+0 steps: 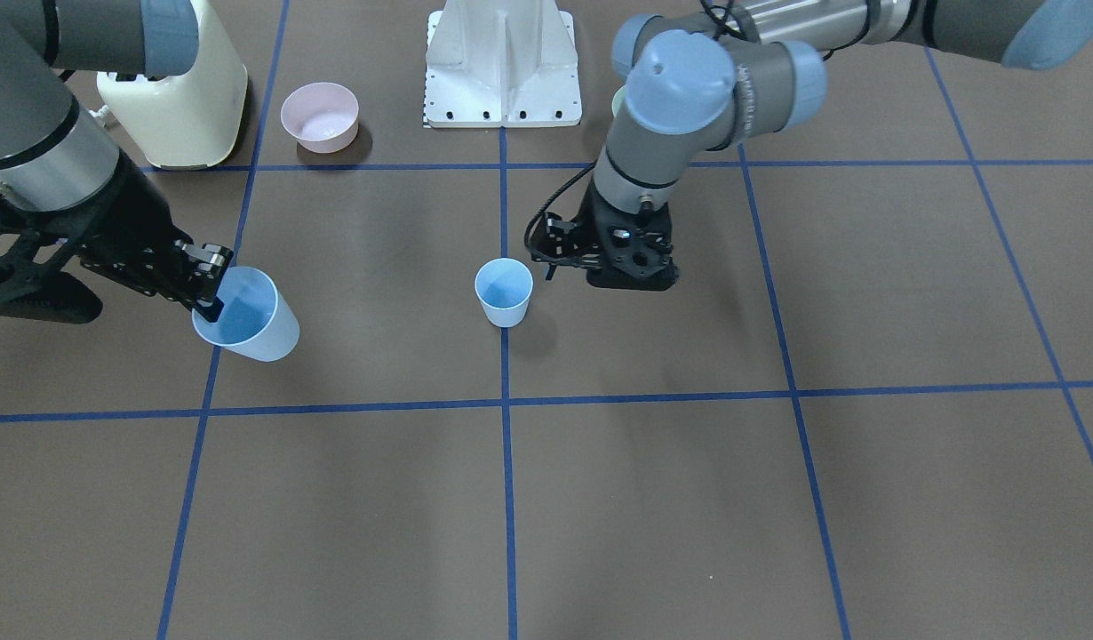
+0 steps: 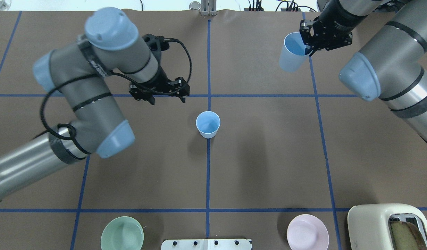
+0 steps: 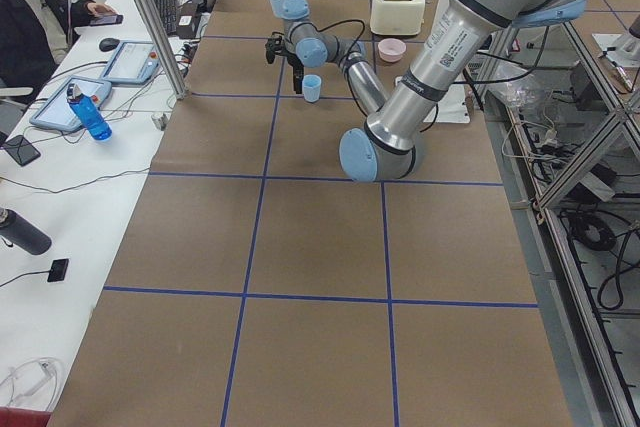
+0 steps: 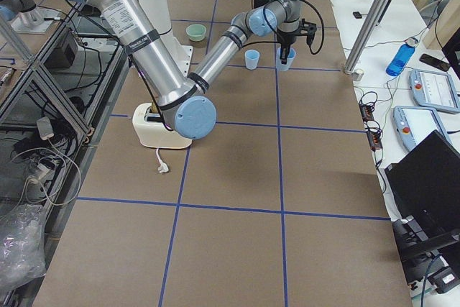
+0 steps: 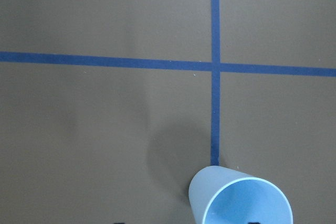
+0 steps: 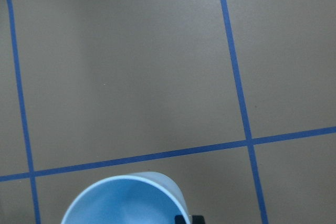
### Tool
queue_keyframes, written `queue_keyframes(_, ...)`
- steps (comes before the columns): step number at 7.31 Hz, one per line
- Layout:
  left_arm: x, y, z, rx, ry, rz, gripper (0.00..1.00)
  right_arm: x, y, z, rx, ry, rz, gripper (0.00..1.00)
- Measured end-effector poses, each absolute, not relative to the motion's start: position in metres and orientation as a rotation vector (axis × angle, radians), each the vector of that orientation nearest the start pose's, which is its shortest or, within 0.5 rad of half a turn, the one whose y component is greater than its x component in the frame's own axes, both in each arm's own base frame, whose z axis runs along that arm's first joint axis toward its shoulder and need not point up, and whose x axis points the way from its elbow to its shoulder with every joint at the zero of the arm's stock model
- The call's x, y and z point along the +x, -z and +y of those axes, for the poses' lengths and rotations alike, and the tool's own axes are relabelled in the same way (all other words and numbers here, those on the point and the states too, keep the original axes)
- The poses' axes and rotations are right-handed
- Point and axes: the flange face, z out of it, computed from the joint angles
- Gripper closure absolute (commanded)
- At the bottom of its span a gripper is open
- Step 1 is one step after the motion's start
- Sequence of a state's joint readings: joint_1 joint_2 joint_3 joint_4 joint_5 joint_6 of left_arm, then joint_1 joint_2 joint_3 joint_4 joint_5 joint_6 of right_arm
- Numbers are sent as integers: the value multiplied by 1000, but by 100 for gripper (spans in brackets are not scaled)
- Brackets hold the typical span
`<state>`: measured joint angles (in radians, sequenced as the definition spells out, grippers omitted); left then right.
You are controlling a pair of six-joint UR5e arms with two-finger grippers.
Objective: Stack blue cups with both arms
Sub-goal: 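Release the cup at center and withdraw the left gripper while the right gripper approaches, then lower the held cup into the center cup with the right gripper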
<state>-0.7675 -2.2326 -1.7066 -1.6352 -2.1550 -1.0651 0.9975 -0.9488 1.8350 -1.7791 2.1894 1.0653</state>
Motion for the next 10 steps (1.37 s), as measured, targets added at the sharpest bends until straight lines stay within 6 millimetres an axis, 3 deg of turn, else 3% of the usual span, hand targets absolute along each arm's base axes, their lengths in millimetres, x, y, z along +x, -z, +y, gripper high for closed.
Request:
queue_keyframes(3,252,-304,-573,175,-148,934,2,-356,-162,-530,12,-280,-858,100)
queue_keyframes(5,161,-349,-597,210,-197,892,2,-396,-135,-503,11,-278,-824,100)
queue_keyframes(6,131,-365,-601,214,-205,882,2,-415,-127,-489,14,-283,-810,100)
queue_keyframes(7,112,-375,-603,217,-207,877,2,-434,-122,-476,19,-290,-799,100)
queue_keyframes(10,98,-387,-602,217,-207,874,2,-486,-105,-461,25,-305,-765,100)
